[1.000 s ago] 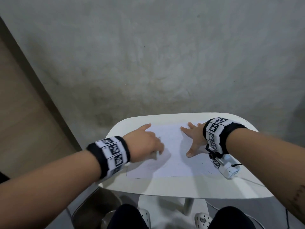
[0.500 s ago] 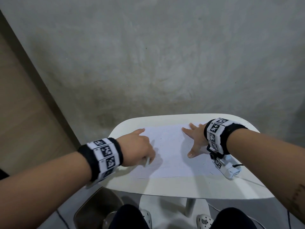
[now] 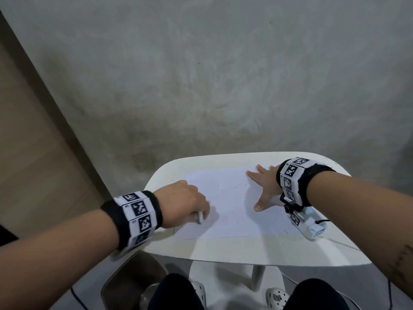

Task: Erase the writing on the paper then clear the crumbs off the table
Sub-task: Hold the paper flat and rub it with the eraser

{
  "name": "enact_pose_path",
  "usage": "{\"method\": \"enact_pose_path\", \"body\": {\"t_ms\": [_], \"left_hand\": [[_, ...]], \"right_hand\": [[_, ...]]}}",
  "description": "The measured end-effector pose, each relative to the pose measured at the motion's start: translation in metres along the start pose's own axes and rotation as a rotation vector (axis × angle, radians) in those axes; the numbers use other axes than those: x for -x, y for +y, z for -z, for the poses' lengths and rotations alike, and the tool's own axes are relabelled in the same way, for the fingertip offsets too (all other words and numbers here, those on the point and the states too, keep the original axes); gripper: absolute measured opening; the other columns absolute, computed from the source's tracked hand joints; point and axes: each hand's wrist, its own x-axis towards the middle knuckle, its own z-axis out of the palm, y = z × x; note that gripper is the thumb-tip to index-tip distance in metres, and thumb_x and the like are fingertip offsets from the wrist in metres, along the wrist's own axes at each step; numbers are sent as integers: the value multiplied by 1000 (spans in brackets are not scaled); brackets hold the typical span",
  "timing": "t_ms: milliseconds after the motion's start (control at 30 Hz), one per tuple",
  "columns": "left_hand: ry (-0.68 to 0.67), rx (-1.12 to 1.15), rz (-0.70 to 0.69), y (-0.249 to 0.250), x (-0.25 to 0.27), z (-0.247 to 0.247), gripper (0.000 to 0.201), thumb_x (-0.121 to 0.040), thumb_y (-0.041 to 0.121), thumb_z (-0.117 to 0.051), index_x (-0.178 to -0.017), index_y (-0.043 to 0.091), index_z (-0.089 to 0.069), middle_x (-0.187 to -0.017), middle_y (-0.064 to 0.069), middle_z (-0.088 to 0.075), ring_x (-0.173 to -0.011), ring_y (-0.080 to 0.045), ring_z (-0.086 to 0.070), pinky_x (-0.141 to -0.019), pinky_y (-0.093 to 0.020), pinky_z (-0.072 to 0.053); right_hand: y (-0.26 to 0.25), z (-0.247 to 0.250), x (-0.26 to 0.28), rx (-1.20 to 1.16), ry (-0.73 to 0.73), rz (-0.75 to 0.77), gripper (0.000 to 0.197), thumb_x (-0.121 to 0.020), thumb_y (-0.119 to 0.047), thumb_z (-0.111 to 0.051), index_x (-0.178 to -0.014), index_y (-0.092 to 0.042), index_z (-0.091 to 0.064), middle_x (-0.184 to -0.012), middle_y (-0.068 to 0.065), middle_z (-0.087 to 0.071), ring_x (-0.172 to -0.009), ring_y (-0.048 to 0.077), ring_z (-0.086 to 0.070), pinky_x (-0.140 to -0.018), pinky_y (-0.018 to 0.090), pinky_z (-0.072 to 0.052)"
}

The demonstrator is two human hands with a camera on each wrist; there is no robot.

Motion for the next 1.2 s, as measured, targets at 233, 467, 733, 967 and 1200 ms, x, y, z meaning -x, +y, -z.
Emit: {"method": "enact_pose_path", "body": {"t_ms": [233,467,733,967,1200], "left_hand": [[34,-150,-30,28,-47,24,19,-96,34,-50,-112,34,-60,-112,12,-64,-102,-17,-51,-74,-28,-20],[54,-11,-64,18,-25,8,13,-93,33,-57,-104,31,-65,-104,11,-67,-96,-19,-55,-78,-31,-31],[-72,-50,-46,-1,12,7,14,-94,35,-53,-102,33,-64,-100,11,-67,-94,-17,-54,-78,-30,-34],[25,-161,-103,49,-56,23,20,-95,28,-53,-114,33,-60,-110,12,-63,-99,-18,-51,-74,-27,-20],[-12,-4,-71,7,8,2,10,-92,31,-57,-98,31,-64,-98,12,-67,-89,-19,-57,-73,-30,-33]], "right_hand": [[-1,2,2,3,-33,-11,116,-73,-71,-60,-150,-31,17,-159,5,19,-148,33,-5,-114,52,-15],[1,1,2,-27,-18,-2,116,-73,-69,-62,-151,-31,15,-159,4,18,-148,33,-4,-115,52,-13],[2,0,2,-48,-19,-1,116,-73,-69,-63,-151,-32,15,-159,4,19,-148,32,-2,-115,51,-12],[1,-2,0,-21,-12,-15,116,-73,-70,-61,-150,-31,17,-159,4,20,-148,31,-3,-115,49,-14],[1,-1,-1,-35,-5,-3,117,-72,-70,-63,-151,-32,15,-159,4,19,-148,31,-6,-115,50,-16]]}}
